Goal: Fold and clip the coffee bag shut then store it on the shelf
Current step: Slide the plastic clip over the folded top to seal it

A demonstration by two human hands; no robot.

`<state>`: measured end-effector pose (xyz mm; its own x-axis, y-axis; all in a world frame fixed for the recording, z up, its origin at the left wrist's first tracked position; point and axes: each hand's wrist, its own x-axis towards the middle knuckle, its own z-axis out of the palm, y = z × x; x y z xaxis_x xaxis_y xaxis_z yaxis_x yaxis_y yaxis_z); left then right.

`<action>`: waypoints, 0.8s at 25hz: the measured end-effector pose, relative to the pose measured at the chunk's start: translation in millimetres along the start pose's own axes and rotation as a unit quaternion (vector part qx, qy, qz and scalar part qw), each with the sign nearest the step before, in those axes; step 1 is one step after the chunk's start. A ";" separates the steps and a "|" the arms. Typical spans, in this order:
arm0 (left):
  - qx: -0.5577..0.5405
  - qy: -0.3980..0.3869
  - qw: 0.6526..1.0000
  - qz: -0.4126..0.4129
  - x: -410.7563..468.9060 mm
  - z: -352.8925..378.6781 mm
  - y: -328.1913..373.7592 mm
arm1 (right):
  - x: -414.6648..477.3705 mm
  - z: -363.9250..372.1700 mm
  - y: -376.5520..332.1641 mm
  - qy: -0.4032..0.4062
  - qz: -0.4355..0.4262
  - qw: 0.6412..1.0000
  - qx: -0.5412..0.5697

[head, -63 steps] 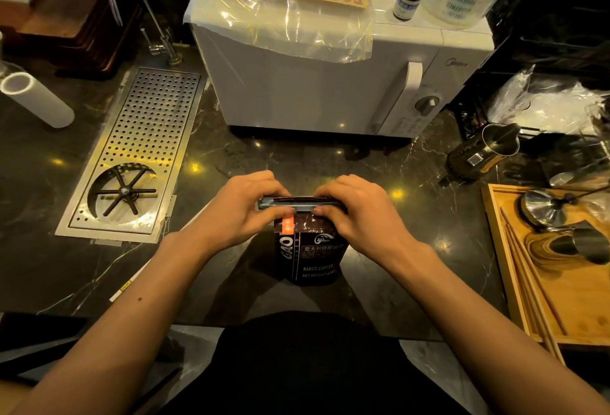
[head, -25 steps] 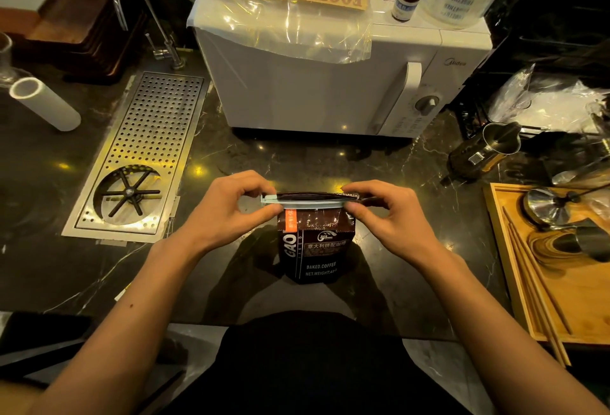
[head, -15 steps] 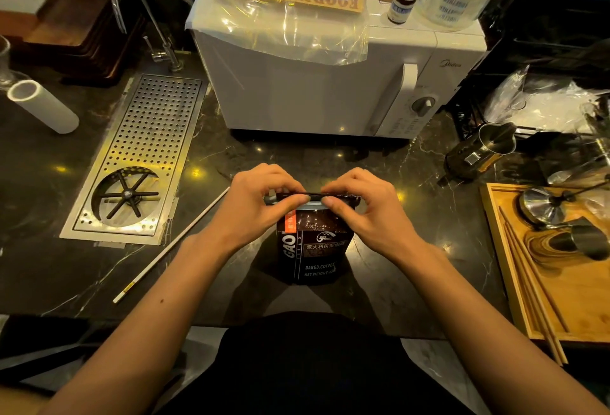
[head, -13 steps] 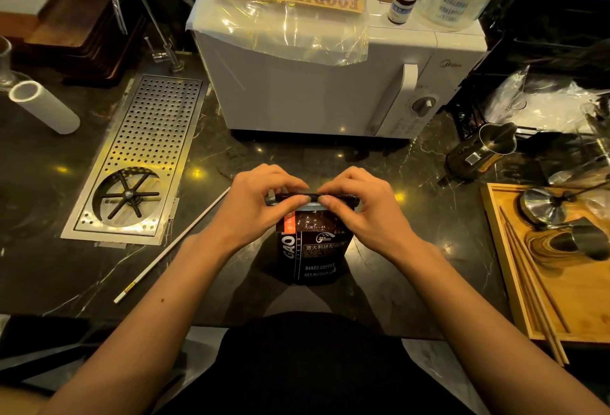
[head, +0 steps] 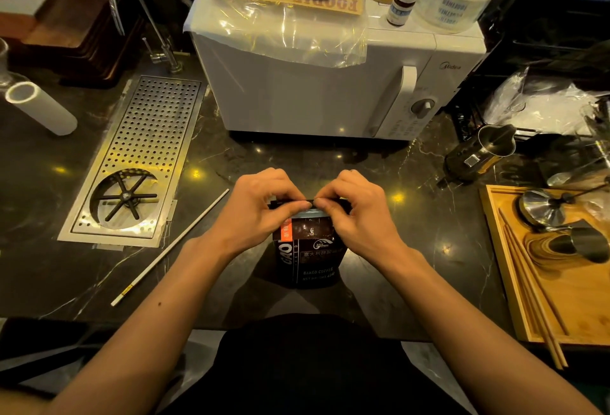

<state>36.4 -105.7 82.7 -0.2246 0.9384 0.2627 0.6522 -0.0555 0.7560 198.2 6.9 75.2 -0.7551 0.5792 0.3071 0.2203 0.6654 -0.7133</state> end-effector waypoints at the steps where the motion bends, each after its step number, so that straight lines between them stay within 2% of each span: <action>1: -0.006 0.002 1.000 -0.006 0.1 -1.4 -0.9 | 0.6 -1.2 0.4 -0.001 0.004 1.000 0.004; 8: -0.016 0.003 1.000 -0.019 -1.4 -6.8 -2.3 | -1.5 -15.9 6.8 0.029 0.024 0.999 0.028; 15: 0.023 0.000 0.999 -0.022 -3.7 -13.4 -0.7 | 1.7 -28.6 13.3 -0.035 -0.011 0.999 -0.016; 20: 0.033 0.018 0.999 -0.036 -10.0 -16.4 -1.8 | 0.5 -24.1 11.1 -0.025 -0.041 0.998 -0.042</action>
<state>25.5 -120.5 88.5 -0.2984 0.9258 0.2320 0.6799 0.0356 0.7325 215.2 26.0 82.6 -0.8018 0.4992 0.3286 0.2069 0.7477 -0.6310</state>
